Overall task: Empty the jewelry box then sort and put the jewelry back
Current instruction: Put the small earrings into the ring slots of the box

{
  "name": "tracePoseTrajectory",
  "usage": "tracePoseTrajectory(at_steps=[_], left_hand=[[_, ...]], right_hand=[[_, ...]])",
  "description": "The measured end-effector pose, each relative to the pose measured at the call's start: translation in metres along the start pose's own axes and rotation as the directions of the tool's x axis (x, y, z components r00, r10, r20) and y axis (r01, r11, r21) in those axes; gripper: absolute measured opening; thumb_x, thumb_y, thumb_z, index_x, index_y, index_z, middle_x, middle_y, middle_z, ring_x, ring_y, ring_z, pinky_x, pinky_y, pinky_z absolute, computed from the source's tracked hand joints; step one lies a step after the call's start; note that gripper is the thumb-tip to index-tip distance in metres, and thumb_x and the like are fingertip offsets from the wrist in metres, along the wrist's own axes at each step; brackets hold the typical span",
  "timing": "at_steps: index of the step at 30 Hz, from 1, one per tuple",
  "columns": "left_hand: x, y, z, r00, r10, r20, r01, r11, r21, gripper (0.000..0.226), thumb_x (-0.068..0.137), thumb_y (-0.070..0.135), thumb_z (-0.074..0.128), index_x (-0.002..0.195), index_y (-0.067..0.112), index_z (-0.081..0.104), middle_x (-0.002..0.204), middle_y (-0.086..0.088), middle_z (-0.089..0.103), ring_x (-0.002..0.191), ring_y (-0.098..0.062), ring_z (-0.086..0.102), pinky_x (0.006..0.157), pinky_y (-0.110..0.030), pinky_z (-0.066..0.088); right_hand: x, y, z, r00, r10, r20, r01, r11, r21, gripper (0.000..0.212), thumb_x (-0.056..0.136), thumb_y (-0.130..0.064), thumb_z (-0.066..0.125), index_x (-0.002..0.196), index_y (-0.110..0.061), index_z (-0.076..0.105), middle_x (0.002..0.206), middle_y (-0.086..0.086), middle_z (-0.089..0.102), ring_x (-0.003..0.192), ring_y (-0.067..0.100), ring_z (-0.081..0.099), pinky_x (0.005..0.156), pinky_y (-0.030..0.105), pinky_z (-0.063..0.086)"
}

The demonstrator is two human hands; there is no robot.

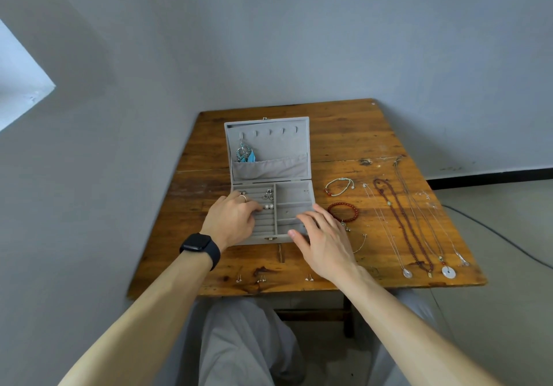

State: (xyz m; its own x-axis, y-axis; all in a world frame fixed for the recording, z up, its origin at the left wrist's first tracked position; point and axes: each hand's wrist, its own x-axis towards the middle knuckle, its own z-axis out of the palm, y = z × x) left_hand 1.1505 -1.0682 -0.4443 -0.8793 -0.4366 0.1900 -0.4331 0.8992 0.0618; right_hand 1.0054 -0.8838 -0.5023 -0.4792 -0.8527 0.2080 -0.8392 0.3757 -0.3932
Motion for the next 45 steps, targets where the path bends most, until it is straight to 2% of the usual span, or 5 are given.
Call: tracePoseTrajectory(at_steps=[4,9,17,23,45], left_hand=[[-0.005,0.003,-0.009,0.998,-0.016,-0.062,0.014,0.999,-0.041,0.031,0.089,0.01,0.061,0.113,0.023,0.075,0.105,-0.001,0.073,0.1,-0.024,0.063,0.075,-0.037,0.053],[-0.029,0.023,-0.015,0.991,-0.031,-0.128,0.012,0.989,-0.145,0.026,0.089,0.013,0.064,0.11,0.024,0.075,0.107,0.003,0.072,0.097,-0.019,0.064,0.075,-0.036,0.057],[-0.079,0.08,0.01,0.993,-0.028,-0.112,-0.001,0.968,-0.249,0.022,0.091,0.03,0.061,0.111,0.032,0.073,0.107,0.013,0.068,0.098,-0.009,0.059,0.081,-0.029,0.052],[-0.097,0.115,0.031,0.988,-0.117,-0.099,0.09,0.967,-0.237,0.014,0.089,0.036,0.071,0.102,0.032,0.076,0.098,0.013,0.067,0.088,-0.007,0.055,0.069,-0.021,0.05],[-0.094,0.127,0.042,0.979,-0.056,-0.197,0.024,0.987,-0.159,0.003,0.086,0.027,0.076,0.089,0.027,0.077,0.085,0.007,0.067,0.078,-0.016,0.058,0.063,-0.029,0.049]], right_hand=[[0.001,-0.001,-0.01,1.0,-0.007,0.02,0.005,0.998,0.063,0.047,0.102,-0.049,0.044,0.14,-0.023,0.054,0.152,-0.002,0.045,0.147,0.015,0.029,0.117,0.037,0.027],[-0.026,0.002,-0.034,0.993,0.036,-0.109,-0.018,0.986,0.167,0.035,0.096,-0.029,0.062,0.13,-0.024,0.063,0.142,-0.005,0.052,0.133,0.012,0.045,0.106,0.023,0.03],[-0.092,0.011,-0.031,0.986,0.063,-0.156,-0.05,0.995,0.087,0.024,0.083,-0.028,0.077,0.107,-0.027,0.074,0.111,-0.01,0.062,0.106,0.012,0.05,0.085,0.027,0.046],[-0.109,0.001,-0.01,0.978,0.081,-0.19,-0.071,0.996,0.056,0.019,0.08,-0.024,0.081,0.099,-0.022,0.078,0.096,-0.007,0.066,0.088,0.015,0.053,0.069,0.028,0.051],[-0.101,-0.011,-0.007,0.971,0.069,-0.23,-0.083,0.995,-0.05,0.01,0.083,-0.028,0.079,0.093,-0.026,0.077,0.091,-0.01,0.07,0.079,0.02,0.052,0.062,0.033,0.043]])
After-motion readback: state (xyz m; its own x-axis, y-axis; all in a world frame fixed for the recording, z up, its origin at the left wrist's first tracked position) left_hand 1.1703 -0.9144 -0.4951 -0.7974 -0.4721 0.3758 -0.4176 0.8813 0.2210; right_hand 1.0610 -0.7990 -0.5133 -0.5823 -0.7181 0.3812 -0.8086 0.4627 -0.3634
